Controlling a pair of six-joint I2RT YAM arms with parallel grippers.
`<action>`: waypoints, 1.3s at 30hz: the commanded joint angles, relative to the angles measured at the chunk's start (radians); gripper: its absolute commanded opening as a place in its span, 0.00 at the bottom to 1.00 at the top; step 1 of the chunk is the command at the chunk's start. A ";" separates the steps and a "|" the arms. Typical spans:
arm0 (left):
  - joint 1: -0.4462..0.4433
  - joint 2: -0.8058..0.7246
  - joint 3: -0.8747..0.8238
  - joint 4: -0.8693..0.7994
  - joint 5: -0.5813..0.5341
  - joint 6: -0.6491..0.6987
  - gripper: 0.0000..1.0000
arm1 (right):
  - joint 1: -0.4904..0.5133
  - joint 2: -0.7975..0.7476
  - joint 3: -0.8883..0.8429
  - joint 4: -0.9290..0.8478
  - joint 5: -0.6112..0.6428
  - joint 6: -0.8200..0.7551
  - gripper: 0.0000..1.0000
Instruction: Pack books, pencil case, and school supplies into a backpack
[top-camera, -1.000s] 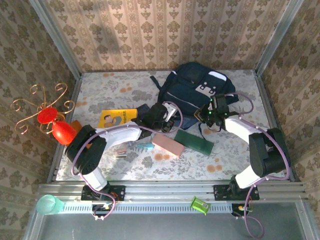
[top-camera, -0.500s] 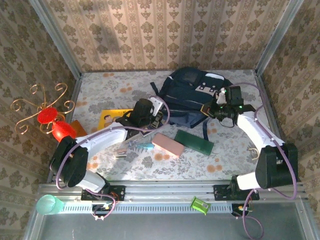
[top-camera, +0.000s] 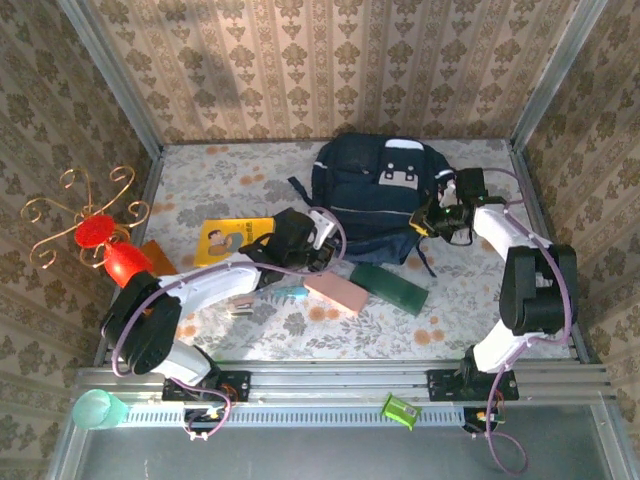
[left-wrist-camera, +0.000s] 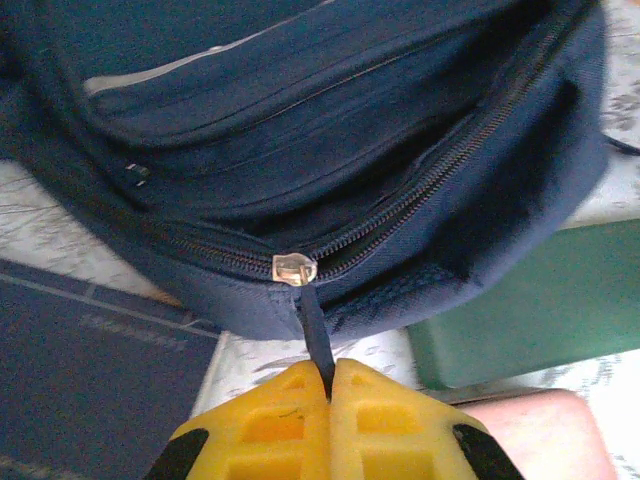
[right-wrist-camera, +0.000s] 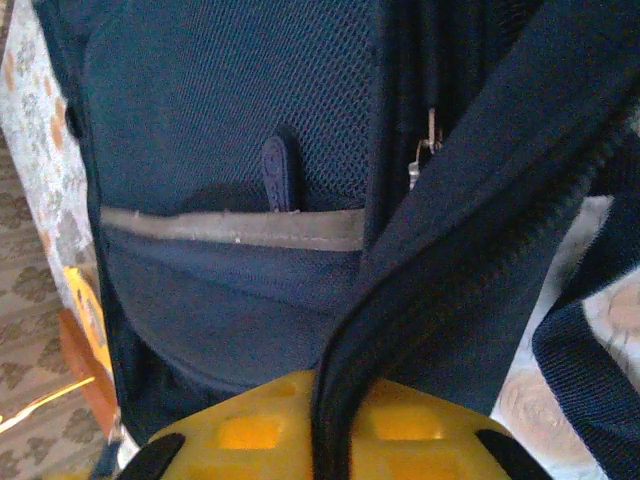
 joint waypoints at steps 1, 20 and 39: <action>-0.035 0.036 0.073 0.033 0.069 -0.037 0.00 | -0.007 -0.019 0.036 -0.007 0.096 -0.032 0.30; -0.038 0.098 0.140 0.021 0.044 -0.032 0.00 | 0.264 -0.373 -0.475 0.322 0.257 0.350 0.95; 0.055 0.060 0.027 0.009 -0.052 0.034 0.00 | 0.193 -0.411 -0.366 0.275 0.222 0.255 0.01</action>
